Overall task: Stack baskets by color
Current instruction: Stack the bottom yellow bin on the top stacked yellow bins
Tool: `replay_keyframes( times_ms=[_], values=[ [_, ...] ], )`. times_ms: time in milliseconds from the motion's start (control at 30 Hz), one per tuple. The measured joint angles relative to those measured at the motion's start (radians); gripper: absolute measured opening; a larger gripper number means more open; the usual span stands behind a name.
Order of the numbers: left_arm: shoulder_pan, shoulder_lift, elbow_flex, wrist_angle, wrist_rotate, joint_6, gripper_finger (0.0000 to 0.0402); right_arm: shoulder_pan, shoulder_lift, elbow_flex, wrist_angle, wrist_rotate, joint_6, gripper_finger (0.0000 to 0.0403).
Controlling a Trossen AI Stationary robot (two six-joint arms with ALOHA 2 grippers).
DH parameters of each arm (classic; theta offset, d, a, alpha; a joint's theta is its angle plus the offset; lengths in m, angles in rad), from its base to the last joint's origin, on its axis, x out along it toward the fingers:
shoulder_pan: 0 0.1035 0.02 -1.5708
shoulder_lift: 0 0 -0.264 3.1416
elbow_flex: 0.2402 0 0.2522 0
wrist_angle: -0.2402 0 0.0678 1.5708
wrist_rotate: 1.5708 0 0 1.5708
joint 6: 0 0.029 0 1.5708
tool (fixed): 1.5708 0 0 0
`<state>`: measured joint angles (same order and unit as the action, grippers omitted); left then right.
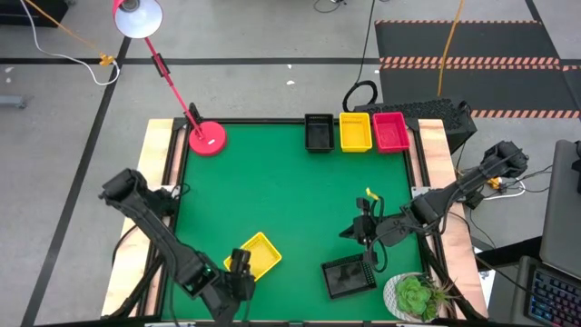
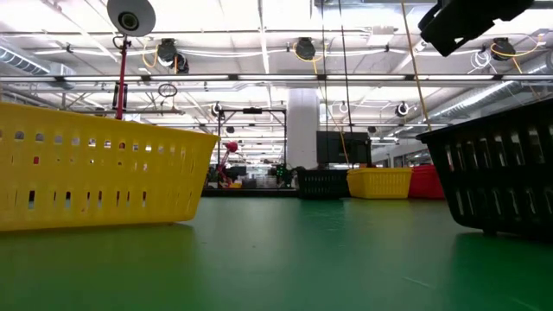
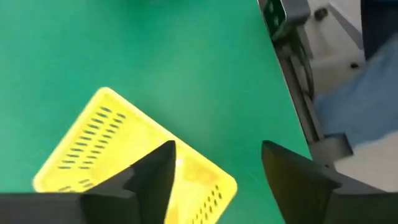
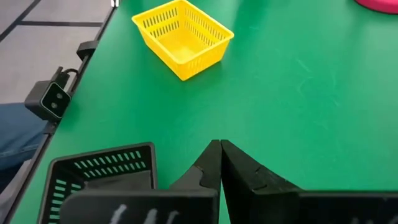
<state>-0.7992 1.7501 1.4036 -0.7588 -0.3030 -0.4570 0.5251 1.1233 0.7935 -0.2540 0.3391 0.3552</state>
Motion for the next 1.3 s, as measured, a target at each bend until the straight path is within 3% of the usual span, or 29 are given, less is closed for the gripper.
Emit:
replay_keyframes(
  times_ms=[200,567,933,1300],
  values=[
    [-0.016,0.012,0.0,-0.009,0.047,0.011,0.0274,0.0,0.0,-0.009,-0.001,-0.003,-0.001,0.0],
    [-0.032,0.012,0.0,-0.181,0.043,0.004,0.0258,0.0,0.0,-0.009,0.003,-0.001,-0.082,0.0],
    [-0.06,0.019,-0.055,-0.161,0.016,0.015,0.0261,-0.002,0.0,-0.009,0.003,-0.001,-0.106,0.0],
    [-0.06,0.018,-0.187,0.0,0.042,0.106,0.0207,-0.002,0.0,-0.009,0.003,-0.001,-0.106,0.0]
  ],
)
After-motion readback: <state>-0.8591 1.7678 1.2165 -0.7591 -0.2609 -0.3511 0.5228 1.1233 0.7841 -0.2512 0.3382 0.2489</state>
